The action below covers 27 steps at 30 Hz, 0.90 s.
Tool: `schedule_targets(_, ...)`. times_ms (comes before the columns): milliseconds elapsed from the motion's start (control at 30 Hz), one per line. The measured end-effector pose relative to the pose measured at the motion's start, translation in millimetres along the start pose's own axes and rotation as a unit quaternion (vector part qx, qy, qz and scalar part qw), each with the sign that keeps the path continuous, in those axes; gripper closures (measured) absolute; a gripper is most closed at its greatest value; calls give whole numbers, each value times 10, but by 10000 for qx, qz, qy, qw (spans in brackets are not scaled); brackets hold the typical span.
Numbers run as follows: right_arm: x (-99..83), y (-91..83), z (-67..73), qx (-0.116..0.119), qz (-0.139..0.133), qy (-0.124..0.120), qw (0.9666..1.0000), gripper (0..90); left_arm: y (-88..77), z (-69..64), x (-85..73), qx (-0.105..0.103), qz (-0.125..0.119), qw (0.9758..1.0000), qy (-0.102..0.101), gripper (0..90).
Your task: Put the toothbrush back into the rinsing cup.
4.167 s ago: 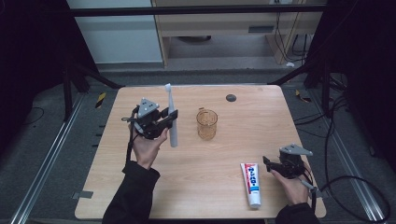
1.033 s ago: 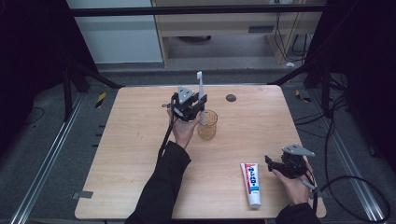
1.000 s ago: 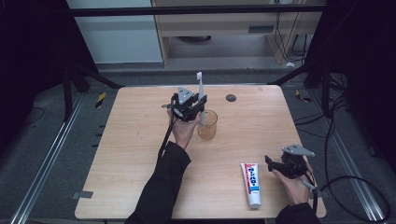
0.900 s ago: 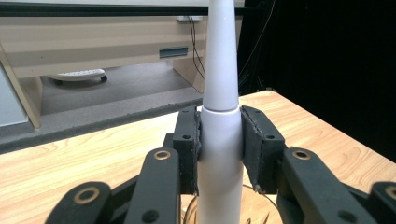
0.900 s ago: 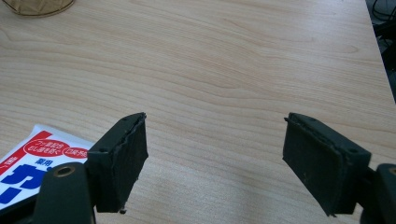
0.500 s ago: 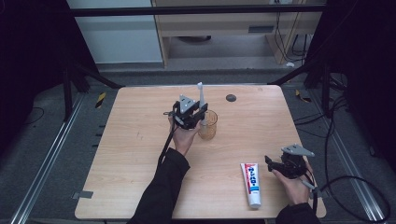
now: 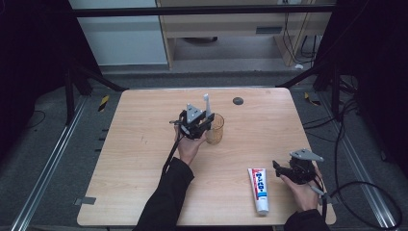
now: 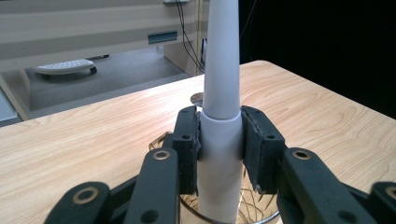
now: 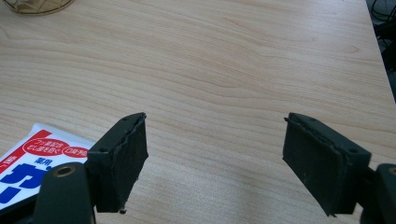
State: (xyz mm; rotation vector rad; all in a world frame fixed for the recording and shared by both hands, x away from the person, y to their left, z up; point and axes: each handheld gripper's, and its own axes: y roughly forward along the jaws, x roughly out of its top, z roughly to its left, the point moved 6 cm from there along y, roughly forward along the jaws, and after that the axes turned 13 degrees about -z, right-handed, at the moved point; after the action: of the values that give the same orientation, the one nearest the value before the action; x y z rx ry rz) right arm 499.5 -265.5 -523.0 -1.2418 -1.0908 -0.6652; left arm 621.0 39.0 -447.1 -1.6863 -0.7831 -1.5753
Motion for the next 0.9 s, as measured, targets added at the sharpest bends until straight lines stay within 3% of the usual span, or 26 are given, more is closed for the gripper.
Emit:
schedule_targets(367,4,1,18,6,0,48,10000,218,-39,-1,-18,-71,-107,9999,-32,631)
schedule_targets(900,8,1,26,24,-1,53,10000,216,-99,-21,-53,-109,-45,9999,32,529)
